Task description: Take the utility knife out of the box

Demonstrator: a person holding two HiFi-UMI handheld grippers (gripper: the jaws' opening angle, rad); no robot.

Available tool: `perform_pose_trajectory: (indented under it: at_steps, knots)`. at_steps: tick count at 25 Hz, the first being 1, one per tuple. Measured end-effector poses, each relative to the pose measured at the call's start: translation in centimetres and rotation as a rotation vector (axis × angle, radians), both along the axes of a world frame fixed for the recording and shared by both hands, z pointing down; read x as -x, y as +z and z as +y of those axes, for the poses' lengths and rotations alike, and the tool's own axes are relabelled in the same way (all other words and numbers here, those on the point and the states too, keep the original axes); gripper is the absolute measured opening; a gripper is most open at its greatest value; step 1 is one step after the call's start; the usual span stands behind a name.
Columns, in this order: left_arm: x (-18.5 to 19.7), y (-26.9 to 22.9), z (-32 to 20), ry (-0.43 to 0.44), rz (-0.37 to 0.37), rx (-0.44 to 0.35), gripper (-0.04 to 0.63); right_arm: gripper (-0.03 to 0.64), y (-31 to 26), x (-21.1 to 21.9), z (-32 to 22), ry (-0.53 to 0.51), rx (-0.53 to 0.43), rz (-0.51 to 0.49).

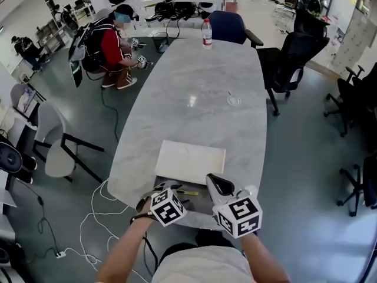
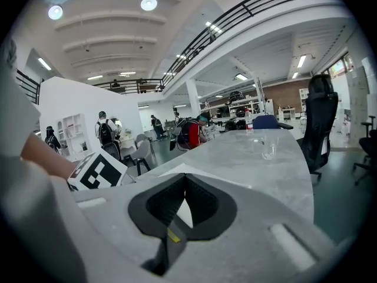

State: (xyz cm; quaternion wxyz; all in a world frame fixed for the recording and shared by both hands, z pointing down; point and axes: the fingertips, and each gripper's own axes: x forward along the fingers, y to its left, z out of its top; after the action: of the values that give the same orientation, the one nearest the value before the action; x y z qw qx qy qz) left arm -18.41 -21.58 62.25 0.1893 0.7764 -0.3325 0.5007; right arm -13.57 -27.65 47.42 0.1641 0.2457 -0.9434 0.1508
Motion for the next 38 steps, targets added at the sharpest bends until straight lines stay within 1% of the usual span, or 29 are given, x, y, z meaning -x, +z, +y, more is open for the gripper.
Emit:
perform_pose_trajectory:
  at_steps: [3, 6, 8, 13, 19, 25, 28, 30, 38]
  knots:
    - [0.2, 0.7, -0.2, 0.039, -0.025, 0.027, 0.249, 0.005, 0.0, 0.0, -0.5, 0.009, -0.002, 0.001]
    - [0.5, 1.3, -0.1, 0.094, -0.035, 0.058, 0.247, 0.005, -0.1, 0.1, -1.0, 0.037, -0.008, 0.001]
    - [0.5, 1.7, -0.2, 0.131, -0.038, 0.070, 0.233, 0.005, -0.1, 0.0, -1.3, 0.062, -0.008, 0.003]
    - [0.7, 1.9, 0.0, 0.225, -0.073, 0.059, 0.182, 0.005, -0.3, -0.1, -1.0, 0.141, -0.007, 0.005]
    - [0.0, 2.5, 0.0, 0.350, -0.104, 0.045, 0.135, 0.005, -0.5, -0.2, -0.5, 0.233, -0.011, 0.010]
    - [-0.2, 2.5, 0.3, 0.388, -0.102, 0.066, 0.120, 0.005, -0.6, -0.8, 0.6, 0.302, -0.013, 0.020]
    - [-0.5, 2.6, 0.7, 0.409, -0.094, 0.080, 0.096, 0.005, -0.6, -0.9, 1.1, 0.326, -0.014, 0.022]
    - [-0.5, 2.8, 0.9, 0.415, -0.087, 0.086, 0.072, 0.005, -0.6, -1.0, 1.4, 0.337, -0.013, 0.024]
    - [-0.8, 2.6, 0.9, 0.432, -0.071, 0.096, 0.061, 0.005, -0.5, -1.1, 2.1, 0.358, -0.011, 0.035]
